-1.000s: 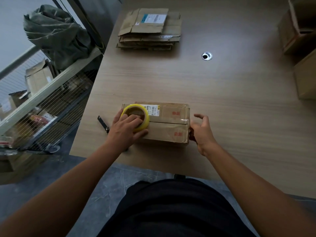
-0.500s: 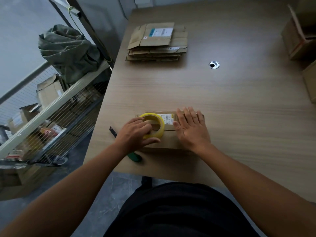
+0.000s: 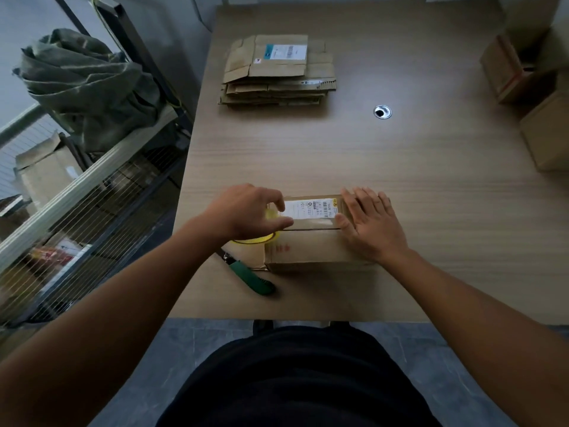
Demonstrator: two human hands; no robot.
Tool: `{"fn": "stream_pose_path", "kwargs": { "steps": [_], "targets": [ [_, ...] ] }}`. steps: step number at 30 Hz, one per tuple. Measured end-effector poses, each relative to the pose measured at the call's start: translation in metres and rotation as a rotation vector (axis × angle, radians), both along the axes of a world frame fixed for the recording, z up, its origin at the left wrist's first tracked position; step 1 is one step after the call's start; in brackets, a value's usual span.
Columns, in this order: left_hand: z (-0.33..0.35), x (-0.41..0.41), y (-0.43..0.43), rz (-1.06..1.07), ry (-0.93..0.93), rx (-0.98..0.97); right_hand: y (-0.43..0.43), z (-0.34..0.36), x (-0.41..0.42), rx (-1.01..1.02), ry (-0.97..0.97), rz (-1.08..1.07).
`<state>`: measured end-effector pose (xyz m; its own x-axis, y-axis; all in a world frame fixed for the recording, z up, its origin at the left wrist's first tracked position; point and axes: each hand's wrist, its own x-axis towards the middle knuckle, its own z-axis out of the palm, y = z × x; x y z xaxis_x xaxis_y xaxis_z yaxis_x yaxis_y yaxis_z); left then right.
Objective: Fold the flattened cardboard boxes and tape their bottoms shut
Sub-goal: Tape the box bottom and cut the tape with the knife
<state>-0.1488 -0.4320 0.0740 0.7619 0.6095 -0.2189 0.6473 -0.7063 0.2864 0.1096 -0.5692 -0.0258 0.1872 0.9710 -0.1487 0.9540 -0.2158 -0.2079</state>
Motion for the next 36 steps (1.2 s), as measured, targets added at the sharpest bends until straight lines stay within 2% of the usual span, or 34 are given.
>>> {"fn": "stream_pose_path", "kwargs": {
  "steps": [5,8,12,20,24,27,29,36],
  "targets": [
    [-0.012,-0.035,0.025,0.031,0.104,-0.052,0.003,0.003,-0.007,-0.01,-0.041,-0.043],
    [-0.035,-0.044,0.031,0.077,0.064,-0.101,0.005,0.001,-0.01,-0.007,-0.064,-0.048],
    [-0.055,-0.04,0.039,0.094,0.07,-0.038,0.006,-0.001,-0.008,-0.006,-0.094,-0.049],
    [-0.075,-0.035,0.06,0.124,0.07,-0.338,0.012,-0.005,-0.008,-0.015,-0.07,-0.09],
    [-0.073,-0.031,0.067,0.077,-0.015,-0.337,0.023,0.0,-0.009,-0.041,-0.038,-0.17],
    [-0.076,-0.03,0.067,0.092,-0.085,-0.348,0.039,0.012,-0.019,-0.141,-0.017,-0.275],
    [-0.078,-0.032,0.066,0.091,-0.094,-0.38,0.052,0.016,-0.039,-0.187,-0.039,-0.267],
    [-0.078,-0.033,0.062,0.091,-0.123,-0.37,0.061,0.009,-0.073,-0.077,-0.07,-0.221]
  ]
}}
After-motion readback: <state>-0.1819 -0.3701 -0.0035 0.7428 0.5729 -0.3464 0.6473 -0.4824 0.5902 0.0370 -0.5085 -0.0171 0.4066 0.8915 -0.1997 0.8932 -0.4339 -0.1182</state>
